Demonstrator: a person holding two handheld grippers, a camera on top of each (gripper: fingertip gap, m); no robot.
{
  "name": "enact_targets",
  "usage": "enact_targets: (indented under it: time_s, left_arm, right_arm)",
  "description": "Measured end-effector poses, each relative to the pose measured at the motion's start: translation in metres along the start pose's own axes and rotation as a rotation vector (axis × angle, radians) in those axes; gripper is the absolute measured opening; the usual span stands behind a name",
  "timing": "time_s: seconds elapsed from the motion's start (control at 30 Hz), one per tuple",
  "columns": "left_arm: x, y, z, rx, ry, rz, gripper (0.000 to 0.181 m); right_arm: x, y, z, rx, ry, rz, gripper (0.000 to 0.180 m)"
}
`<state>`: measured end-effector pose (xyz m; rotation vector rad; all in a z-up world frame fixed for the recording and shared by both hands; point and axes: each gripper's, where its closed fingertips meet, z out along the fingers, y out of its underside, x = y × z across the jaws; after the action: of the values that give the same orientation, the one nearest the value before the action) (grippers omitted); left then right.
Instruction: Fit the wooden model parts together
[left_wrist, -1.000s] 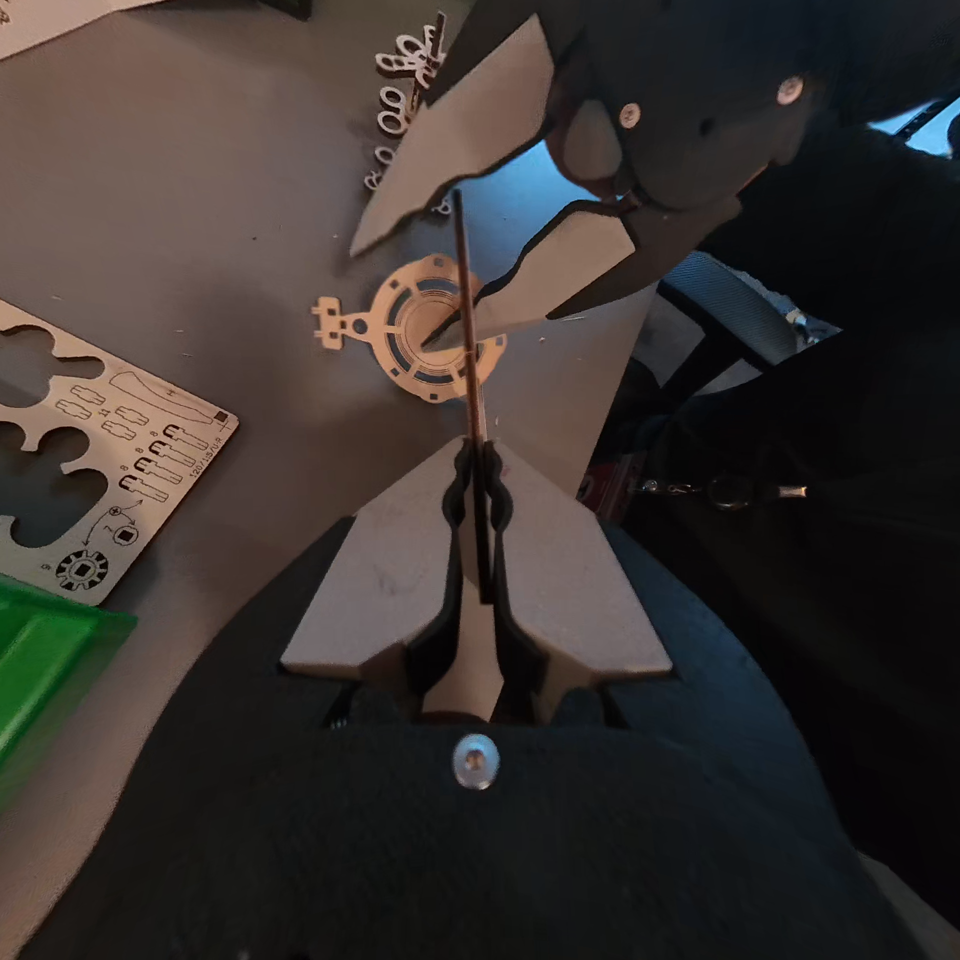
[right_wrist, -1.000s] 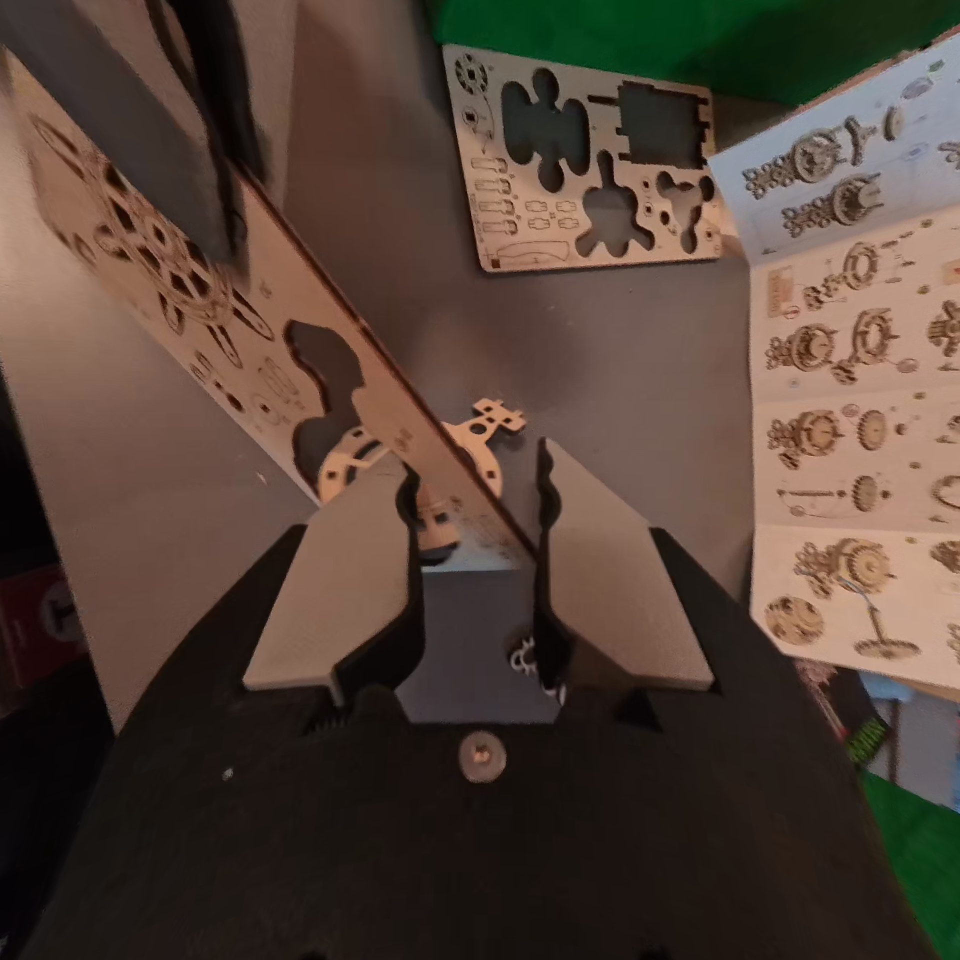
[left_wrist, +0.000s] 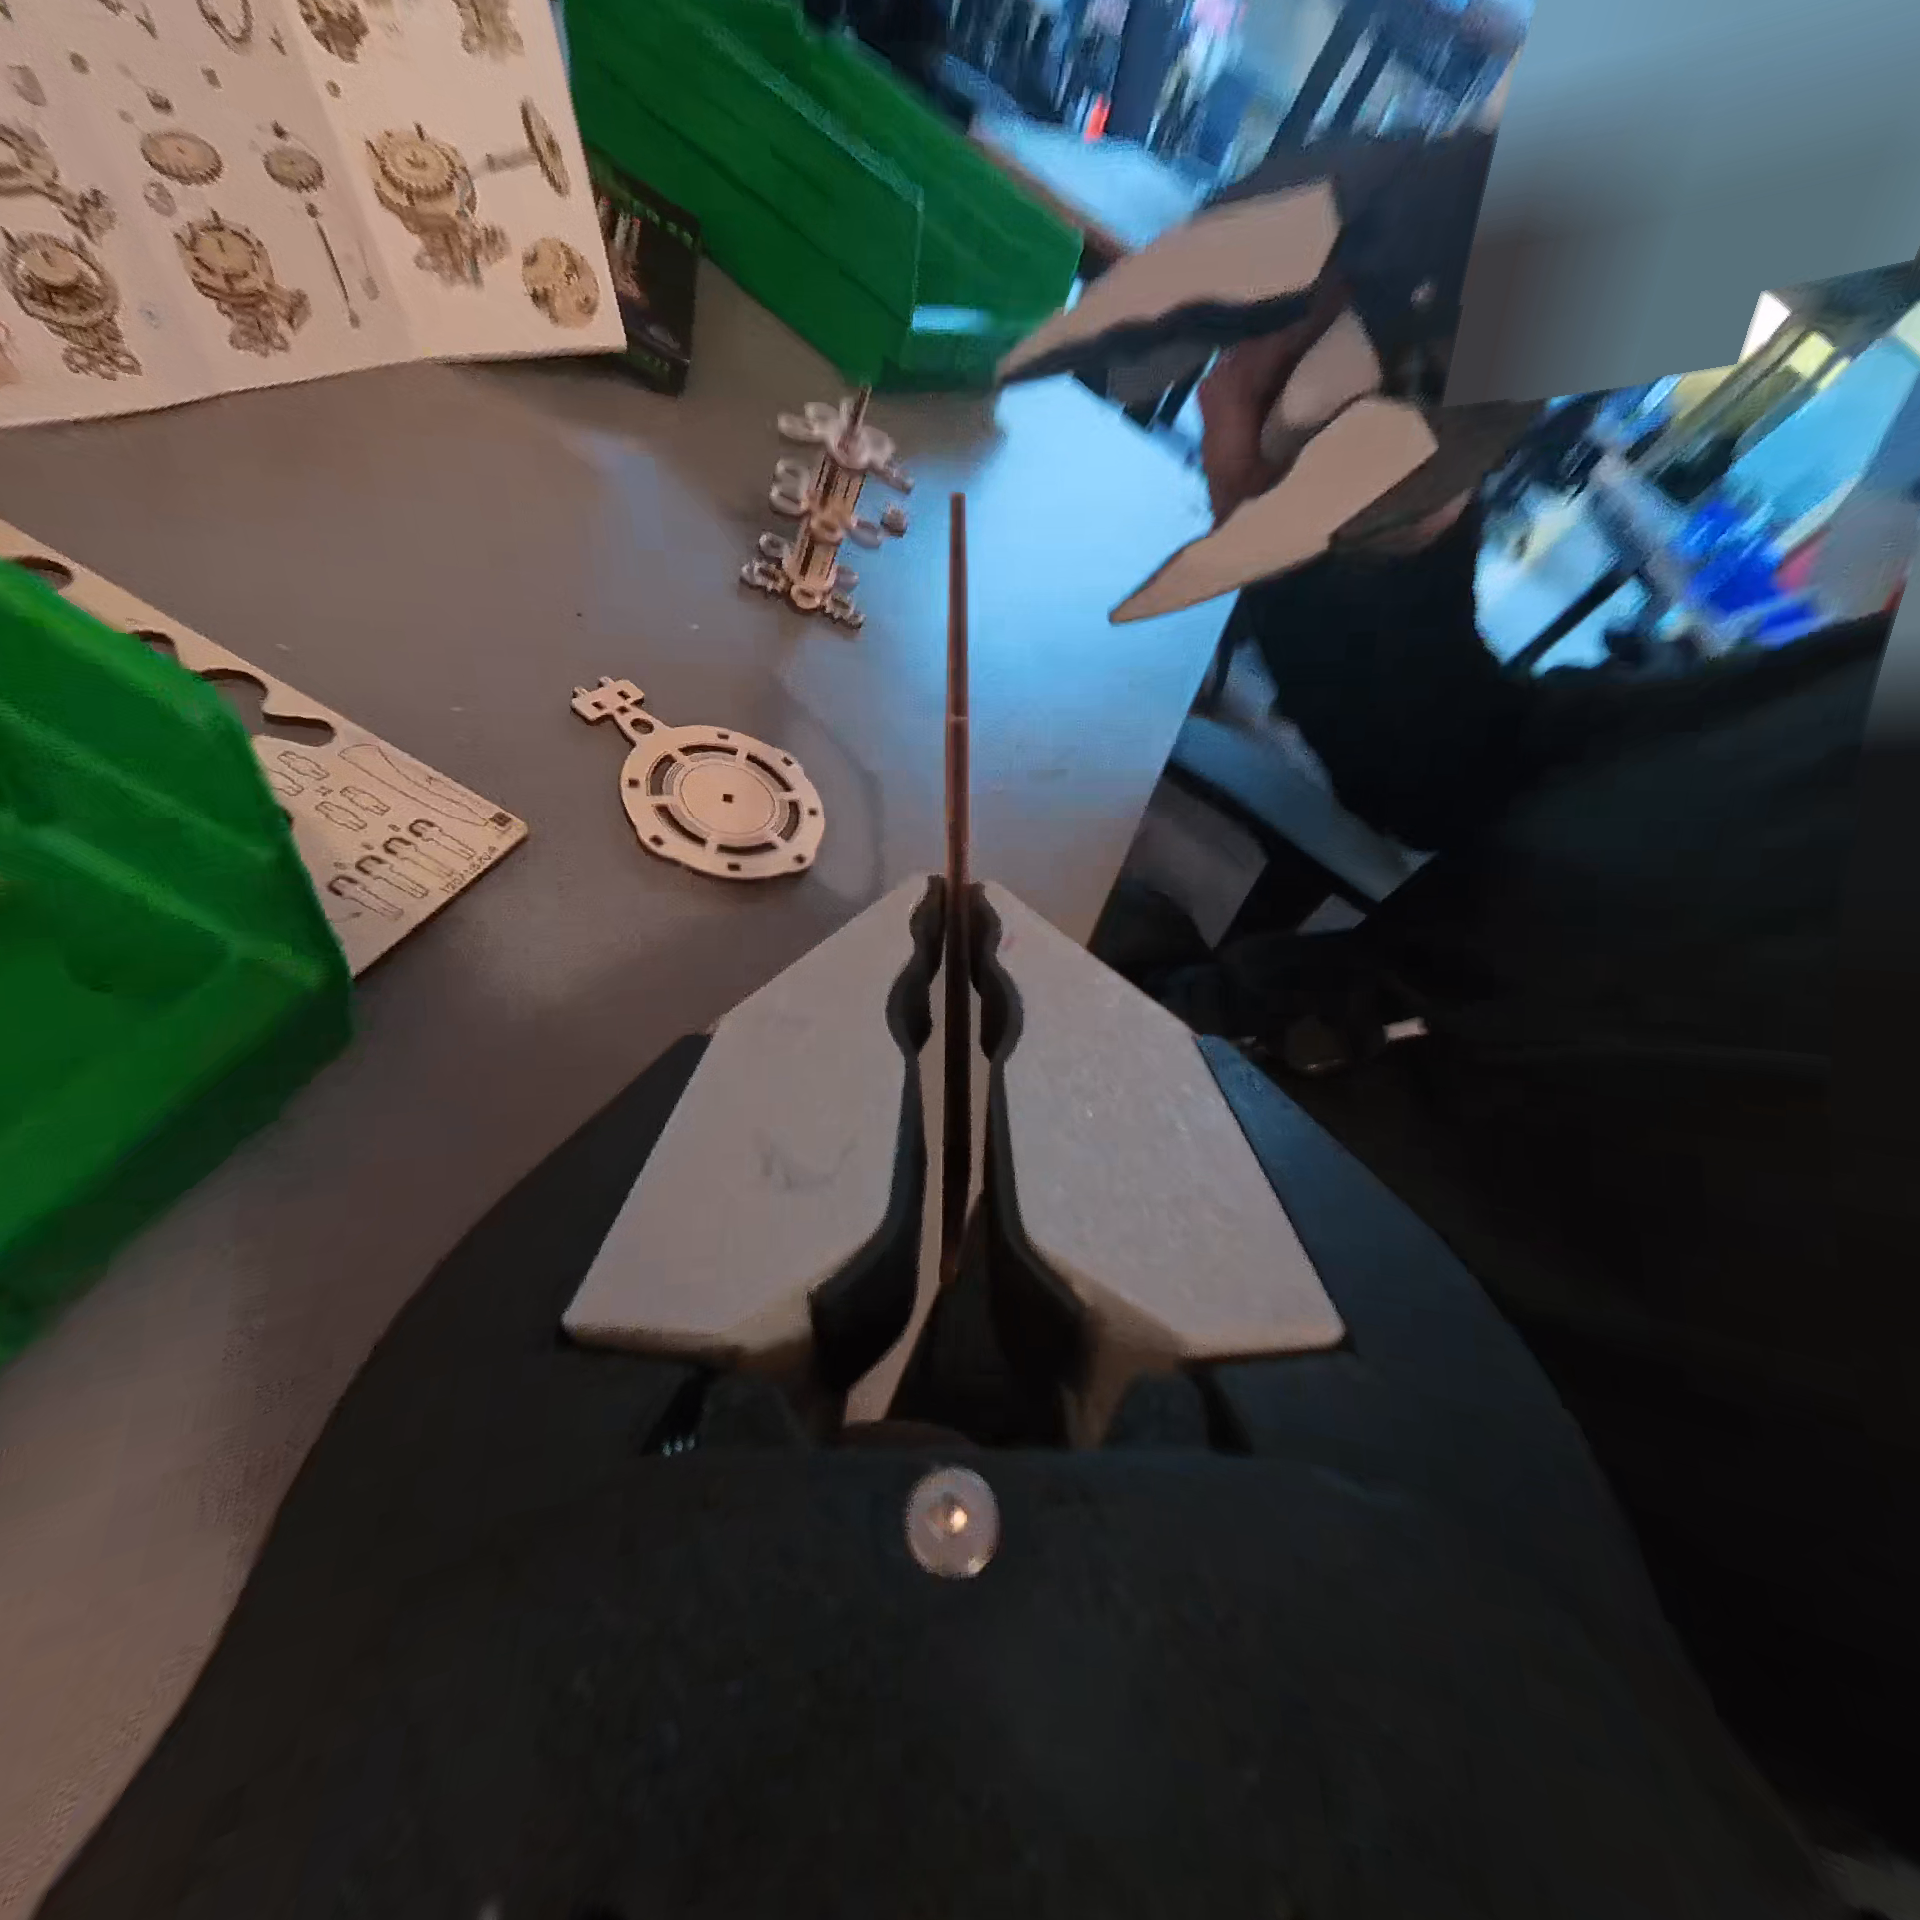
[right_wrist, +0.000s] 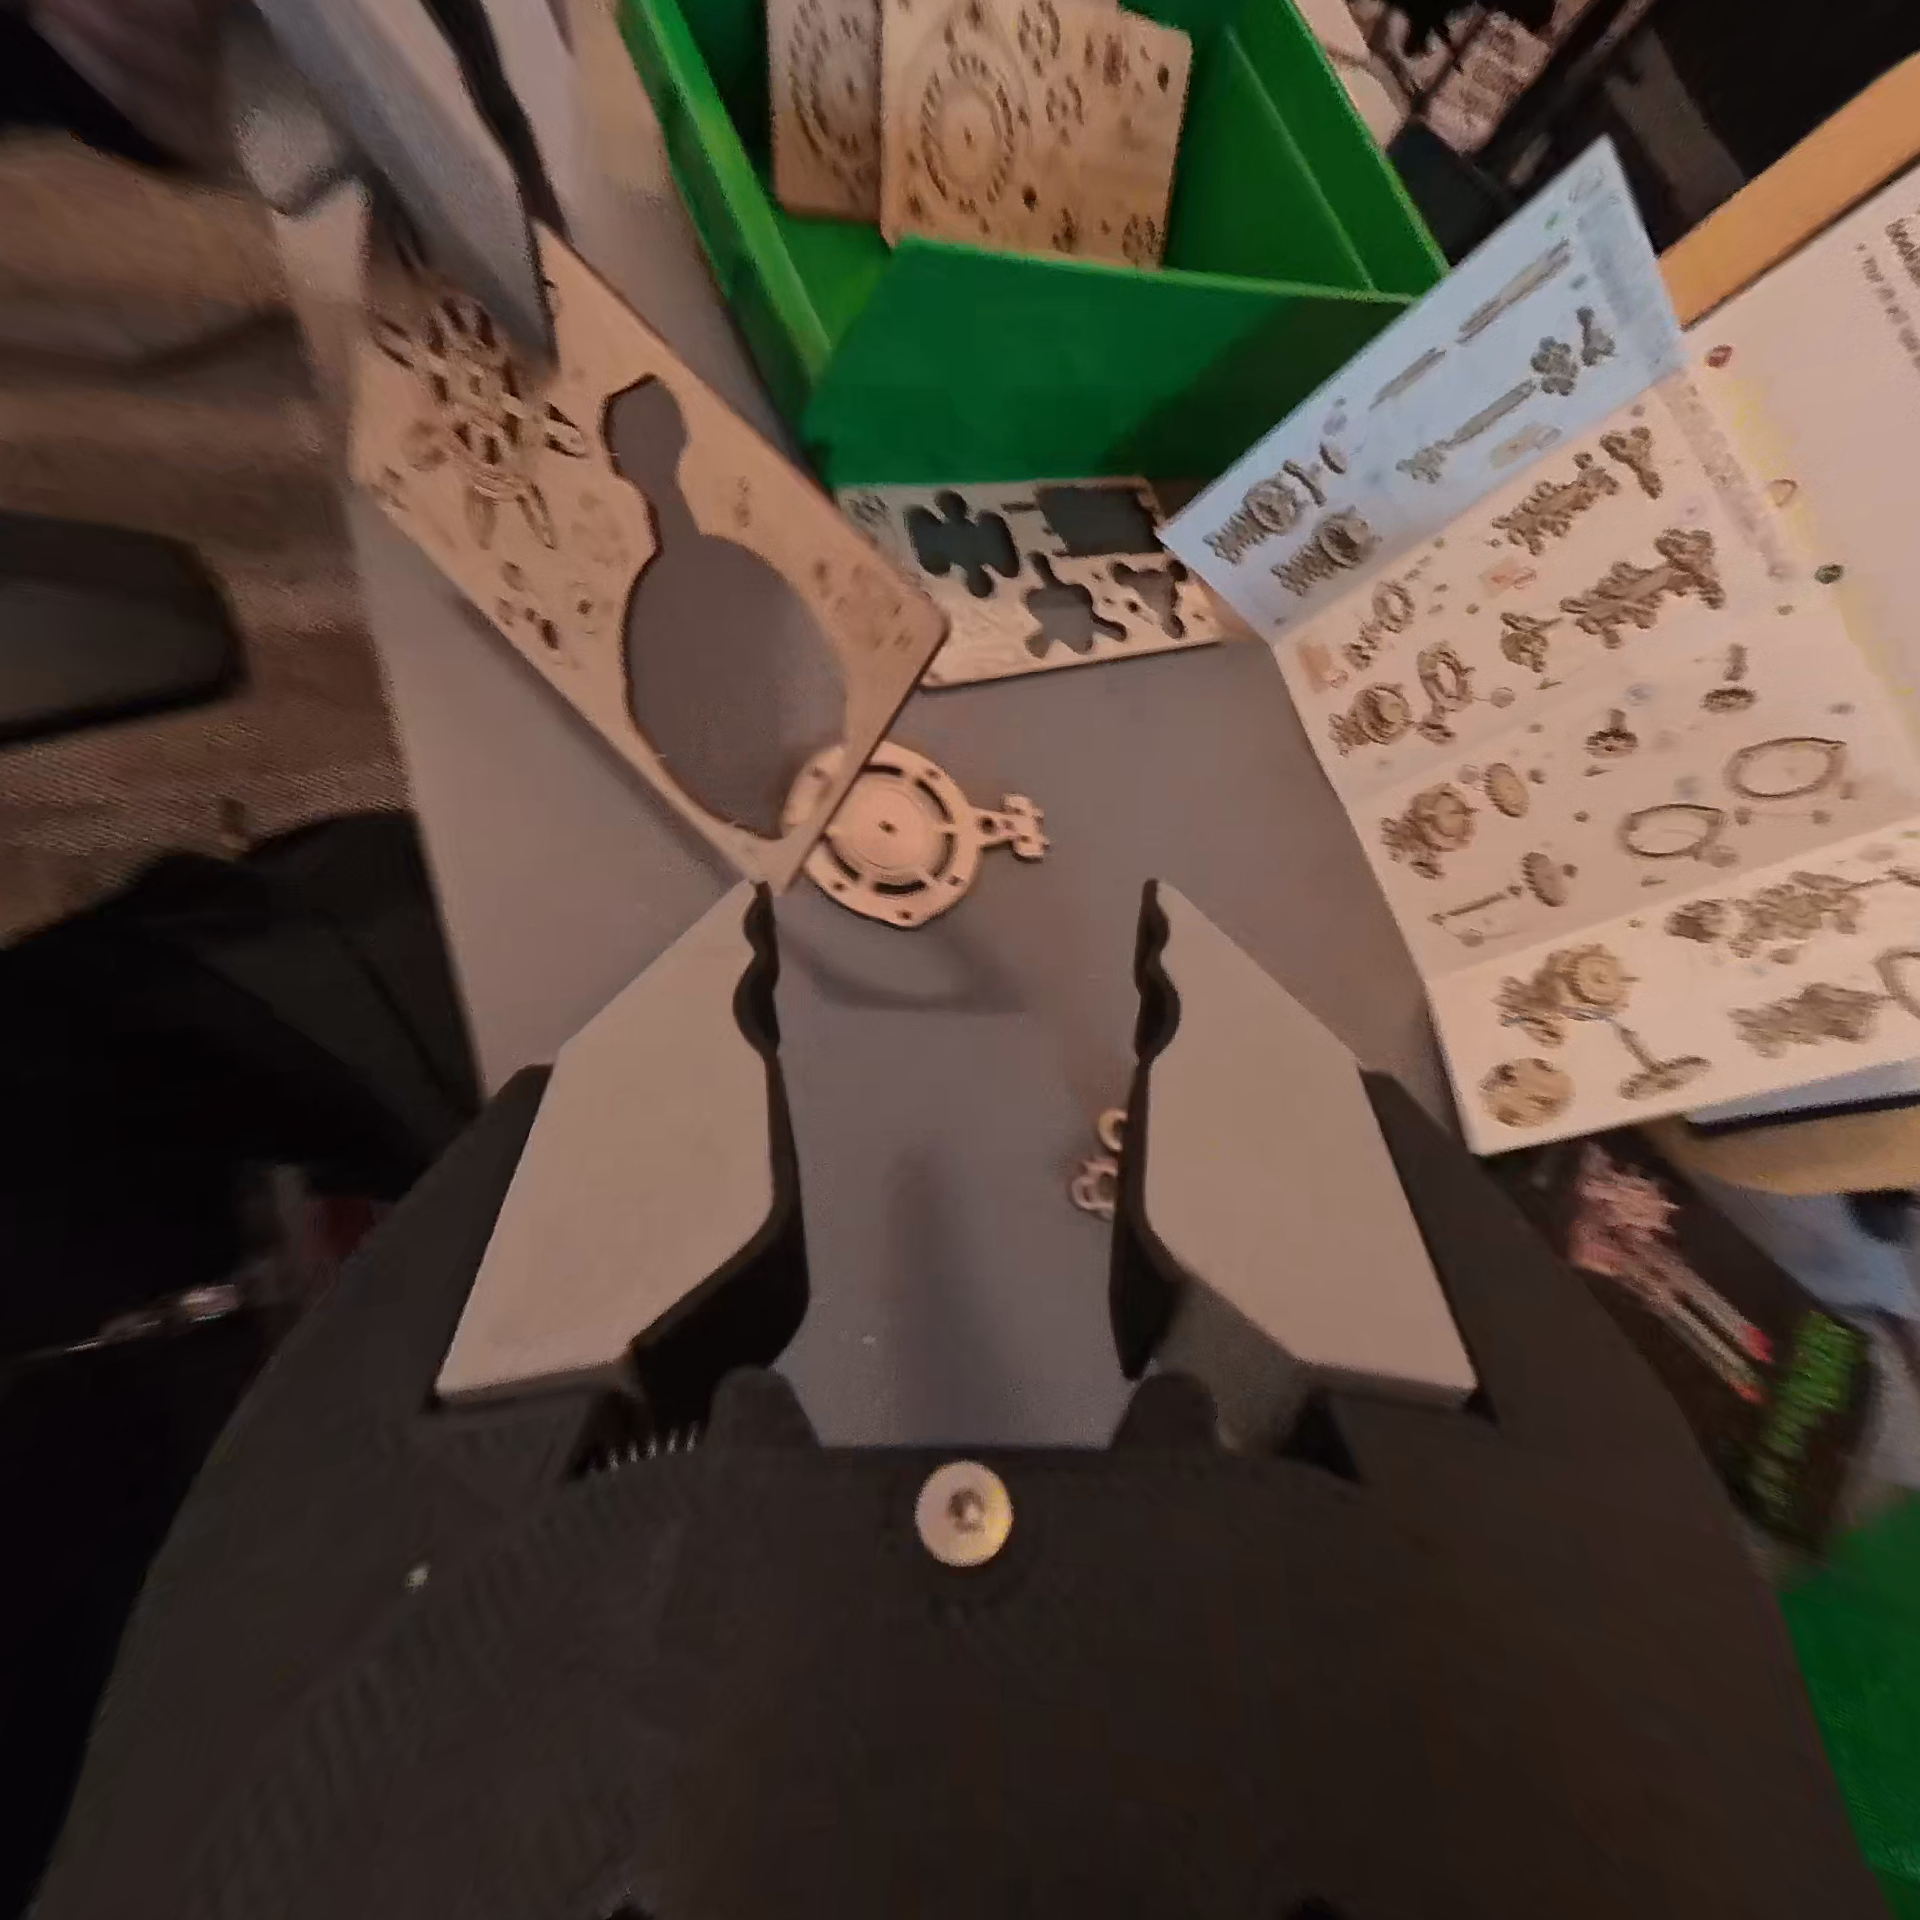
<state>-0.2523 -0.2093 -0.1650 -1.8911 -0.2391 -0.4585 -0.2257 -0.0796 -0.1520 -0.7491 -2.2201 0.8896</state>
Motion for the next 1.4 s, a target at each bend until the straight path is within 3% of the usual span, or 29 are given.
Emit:
enact_targets:
  time_s: [0.17,0.37,0.43,0.5,0.57,0.7,0.83,0.97,1.03,1.13,1.2,1.27,1.4]
  left_arm:
    - [0.007,-0.009,-0.03,0.371,0.134,-0.127,0.0]
    - [0.011,0.0,-0.023,0.491,0.179,-0.185,0.001]
    - [0.014,0.003,-0.016,0.487,0.183,-0.187,0.001]
    - [0.01,0.006,-0.012,0.479,0.134,-0.186,0.001]
    - [0.008,0.006,-0.015,0.485,0.118,-0.204,0.003]
    - [-0.004,0.021,-0.022,0.334,0.011,-0.189,0.007]
    - [-0.015,0.037,-0.038,-0.019,-0.035,-0.134,0.004]
    - [-0.035,0.044,-0.066,-0.372,0.048,-0.184,0.001]
    - [-0.056,0.05,-0.073,-0.532,0.015,-0.187,0.001]
    - [-0.081,0.051,-0.071,-0.624,-0.041,-0.153,0.006]
    - [-0.11,0.056,-0.073,-0.672,-0.21,-0.096,0.015]
    - [-0.122,0.065,-0.077,-0.716,-0.303,-0.017,0.035]
    - [-0.127,0.052,-0.081,-0.64,-0.501,0.181,0.037]
  right_arm:
    - [-0.034,0.003,0.014,0.072,-0.202,0.151,0.065]
    - [-0.056,-0.01,0.052,0.179,-0.386,0.392,0.063]
    - [-0.061,-0.019,0.056,0.221,-0.462,0.43,0.046]
    - [-0.065,-0.028,0.053,0.26,-0.559,0.457,0.016]
    - [-0.068,-0.039,0.047,0.299,-0.668,0.509,0.005]
    - [-0.077,-0.041,0.057,0.289,-0.722,0.613,0.0]
    - [-0.095,-0.013,0.085,0.13,-0.618,0.552,0.025]
    - [-0.099,-0.009,0.088,0.093,-0.535,0.431,0.033]
    - [-0.099,-0.011,0.089,0.091,-0.497,0.38,0.033]
    - [-0.094,-0.01,0.095,0.079,-0.43,0.329,0.033]
    - [-0.092,-0.006,0.098,0.062,-0.407,0.314,0.034]
    - [-0.09,-0.002,0.102,0.047,-0.39,0.302,0.036]
    - [-0.091,0.002,0.107,0.032,-0.384,0.282,0.038]
